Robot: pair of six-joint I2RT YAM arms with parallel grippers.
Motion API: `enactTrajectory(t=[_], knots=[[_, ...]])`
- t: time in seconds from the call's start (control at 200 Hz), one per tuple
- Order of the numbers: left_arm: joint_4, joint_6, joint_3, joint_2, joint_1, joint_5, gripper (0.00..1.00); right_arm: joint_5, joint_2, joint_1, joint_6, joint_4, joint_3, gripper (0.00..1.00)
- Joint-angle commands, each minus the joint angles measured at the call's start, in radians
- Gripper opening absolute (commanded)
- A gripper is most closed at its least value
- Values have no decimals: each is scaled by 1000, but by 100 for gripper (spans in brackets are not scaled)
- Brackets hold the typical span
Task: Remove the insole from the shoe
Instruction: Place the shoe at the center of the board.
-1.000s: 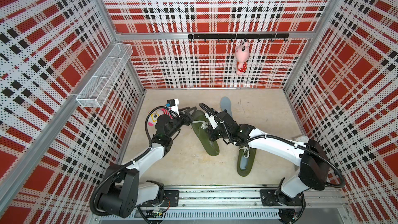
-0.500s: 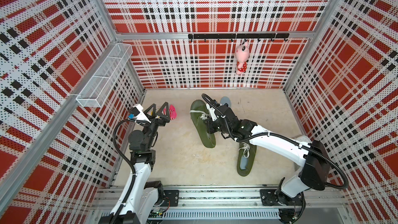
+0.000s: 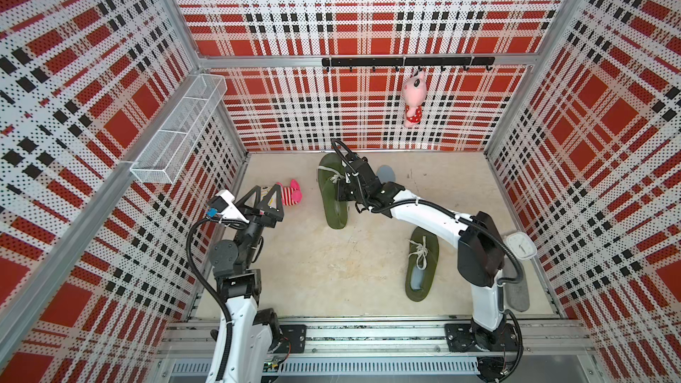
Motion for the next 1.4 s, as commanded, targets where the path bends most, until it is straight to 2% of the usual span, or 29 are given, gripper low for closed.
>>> enactTrajectory(t=[0.0,0.215,0.486,1.393], knots=[[-69,18,-10,-24,7,20,98,-34,70,-14,52,45,104,0],[-122,47,-3,-43,7,16,98,-26,222,-21,56,30,233,0],[-159,70,3,-46,7,13,98,-16,342,-27,57,37,343,0],[-166,64,-2,-20,7,-8,98,-65,522,-60,24,219,404,0]])
